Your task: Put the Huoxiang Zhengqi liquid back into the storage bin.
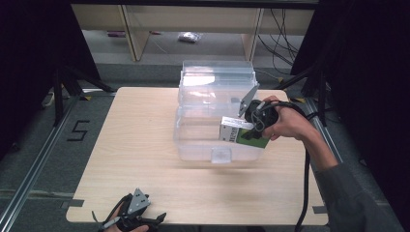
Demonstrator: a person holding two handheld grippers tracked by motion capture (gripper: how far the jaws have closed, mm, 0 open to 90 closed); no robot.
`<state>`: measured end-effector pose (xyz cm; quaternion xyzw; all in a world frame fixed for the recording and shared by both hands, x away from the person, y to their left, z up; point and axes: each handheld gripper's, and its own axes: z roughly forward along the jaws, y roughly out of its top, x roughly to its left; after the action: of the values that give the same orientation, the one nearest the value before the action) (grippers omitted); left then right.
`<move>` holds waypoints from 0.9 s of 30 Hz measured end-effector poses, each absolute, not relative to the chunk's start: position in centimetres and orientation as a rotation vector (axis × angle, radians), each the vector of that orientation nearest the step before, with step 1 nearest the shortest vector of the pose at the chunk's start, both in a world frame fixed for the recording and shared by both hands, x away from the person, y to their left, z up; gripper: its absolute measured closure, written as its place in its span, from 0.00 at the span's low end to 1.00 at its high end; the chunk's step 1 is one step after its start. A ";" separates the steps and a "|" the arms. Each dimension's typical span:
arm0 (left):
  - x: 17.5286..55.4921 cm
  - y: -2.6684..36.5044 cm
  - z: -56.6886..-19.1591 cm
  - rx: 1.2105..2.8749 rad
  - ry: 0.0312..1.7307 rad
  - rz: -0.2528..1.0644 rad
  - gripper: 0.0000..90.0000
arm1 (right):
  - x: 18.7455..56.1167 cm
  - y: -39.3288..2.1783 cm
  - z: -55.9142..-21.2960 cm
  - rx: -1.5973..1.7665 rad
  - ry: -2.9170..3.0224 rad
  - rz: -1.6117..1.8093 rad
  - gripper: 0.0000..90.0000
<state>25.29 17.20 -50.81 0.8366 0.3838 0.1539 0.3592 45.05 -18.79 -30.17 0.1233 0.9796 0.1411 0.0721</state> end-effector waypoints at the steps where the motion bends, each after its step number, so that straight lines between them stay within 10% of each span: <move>1: 25.3 17.2 -50.8 2.156 0.993 0.392 0.17 | 45.3 -18.9 -30.3 0.369 2.942 0.426 0.72; 27: 25.2 17.1 -50.9 2.133 0.996 0.377 0.17 | 51.4 -19.5 -34.5 0.412 2.953 0.412 0.72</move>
<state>25.24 17.08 -50.85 0.8313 0.3881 0.1468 0.3699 51.43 -19.47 -34.49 0.1367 0.9789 0.1367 0.0656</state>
